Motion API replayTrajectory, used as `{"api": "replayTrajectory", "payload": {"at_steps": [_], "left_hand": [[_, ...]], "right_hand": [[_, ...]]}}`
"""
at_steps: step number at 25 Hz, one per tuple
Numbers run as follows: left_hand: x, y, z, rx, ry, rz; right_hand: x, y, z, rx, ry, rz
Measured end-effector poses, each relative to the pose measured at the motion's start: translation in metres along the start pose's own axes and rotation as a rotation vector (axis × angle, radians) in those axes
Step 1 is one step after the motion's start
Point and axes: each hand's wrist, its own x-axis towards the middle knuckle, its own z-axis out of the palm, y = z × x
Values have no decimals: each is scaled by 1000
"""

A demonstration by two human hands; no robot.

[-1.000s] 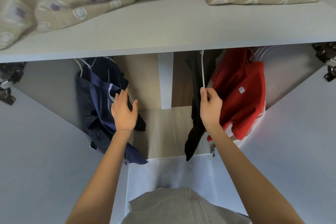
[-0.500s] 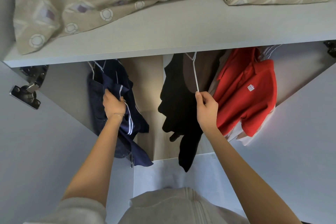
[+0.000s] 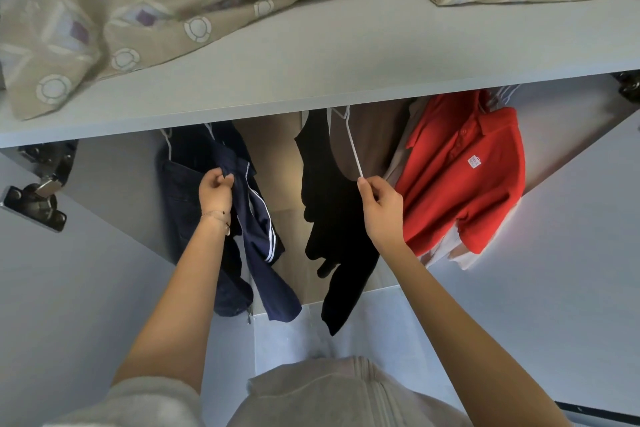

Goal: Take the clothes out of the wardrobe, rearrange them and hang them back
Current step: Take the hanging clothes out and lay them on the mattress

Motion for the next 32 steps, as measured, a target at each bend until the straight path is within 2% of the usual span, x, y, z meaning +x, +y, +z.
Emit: {"api": "replayTrajectory", "payload": {"at_steps": [8,12,16,25,28,32], "left_hand": [[-16,21,8,-230,-230,141],[-43,21,26,-208,-331,151],[-75,4,57,-114,-424,57],[-146,18,145,-204,-470,-28],[-164,23,166,-131,-490,2],[-178,24,184,-38,-515,47]], "right_hand": [[8,4,-10,-4,18,22],[11,8,-17,15,15,10],[12,16,-28,-27,-19,-35],[0,36,-66,-128,-107,-187],[-5,43,-82,-134,-178,-178],[-11,52,-104,-98,-182,-145]]}}
